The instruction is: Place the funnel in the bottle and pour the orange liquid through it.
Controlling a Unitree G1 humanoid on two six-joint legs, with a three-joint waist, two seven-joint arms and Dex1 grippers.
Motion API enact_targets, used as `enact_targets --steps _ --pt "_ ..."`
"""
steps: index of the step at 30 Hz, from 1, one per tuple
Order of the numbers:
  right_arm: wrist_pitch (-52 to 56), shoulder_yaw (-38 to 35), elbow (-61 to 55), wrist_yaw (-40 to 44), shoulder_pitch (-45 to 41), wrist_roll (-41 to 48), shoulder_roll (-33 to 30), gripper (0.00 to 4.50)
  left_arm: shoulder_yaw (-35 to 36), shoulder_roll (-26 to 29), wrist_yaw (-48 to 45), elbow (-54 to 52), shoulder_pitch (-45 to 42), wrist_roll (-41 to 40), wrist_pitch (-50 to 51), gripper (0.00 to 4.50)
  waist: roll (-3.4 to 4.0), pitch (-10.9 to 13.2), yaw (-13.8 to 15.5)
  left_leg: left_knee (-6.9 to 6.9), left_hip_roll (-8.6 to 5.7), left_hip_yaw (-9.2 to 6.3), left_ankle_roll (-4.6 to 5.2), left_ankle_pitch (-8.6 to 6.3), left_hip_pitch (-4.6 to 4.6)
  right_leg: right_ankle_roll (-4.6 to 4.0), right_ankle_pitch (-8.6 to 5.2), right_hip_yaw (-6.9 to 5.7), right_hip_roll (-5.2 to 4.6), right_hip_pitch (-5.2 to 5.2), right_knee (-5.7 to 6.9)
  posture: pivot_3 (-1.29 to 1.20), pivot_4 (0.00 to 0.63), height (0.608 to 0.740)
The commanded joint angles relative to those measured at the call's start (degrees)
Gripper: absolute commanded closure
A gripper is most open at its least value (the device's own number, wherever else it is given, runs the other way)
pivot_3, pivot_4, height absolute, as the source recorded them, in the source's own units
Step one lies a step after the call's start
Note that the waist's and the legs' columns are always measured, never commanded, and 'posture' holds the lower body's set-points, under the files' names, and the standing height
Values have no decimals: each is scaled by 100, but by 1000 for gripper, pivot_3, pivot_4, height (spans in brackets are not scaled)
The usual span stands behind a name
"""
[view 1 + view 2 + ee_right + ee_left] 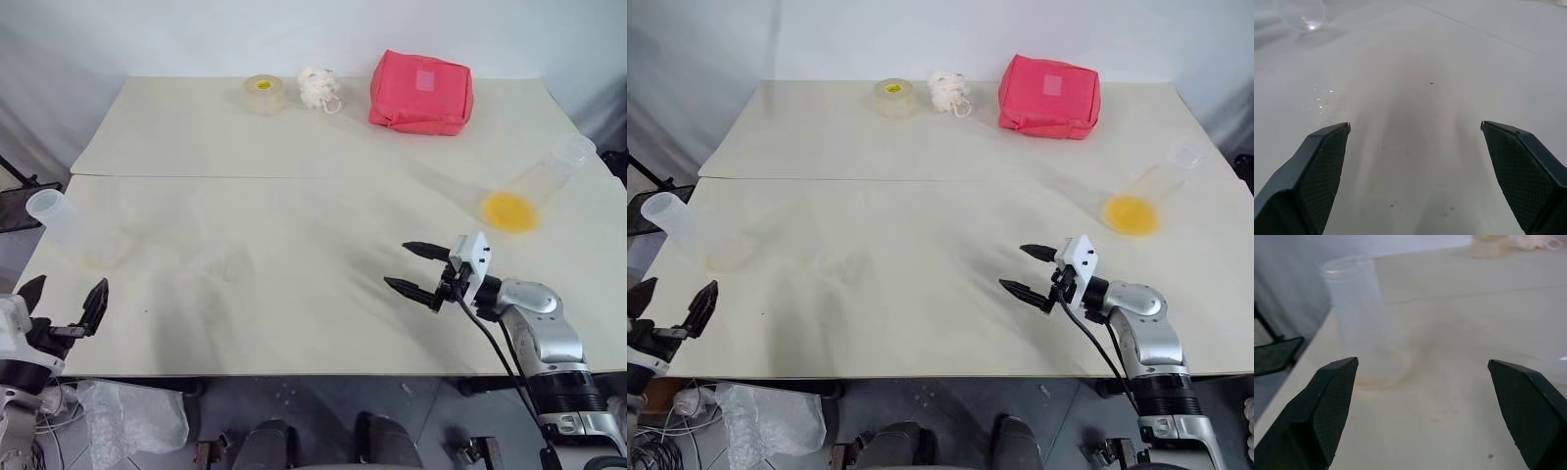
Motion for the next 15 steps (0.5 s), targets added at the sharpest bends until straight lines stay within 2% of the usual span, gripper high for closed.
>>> enact_targets --steps 1,10,15 --pt "109 -118 -278 186 -90 269 -59 22 120 117 438 115 -340 80 152 0 0 0 -1 0 1 -1 0 0 1 0 0 0 0 0 2 0 150 740" --pt "167 -250 -653 -69 -136 402 67 22 -283 652 937 1560 -1818 649 259 0 -6 -4 -13 0 -2 1 0 0 3 0 0 -2 2 -6 15 0 150 740" --pt "178 -319 -806 -205 -38 381 54 22 -489 821 920 2443 -2429 949 -171 0 -9 -5 -26 -2 -9 7 -1 0 0 1 1 -5 4 -15 17 0 150 740"
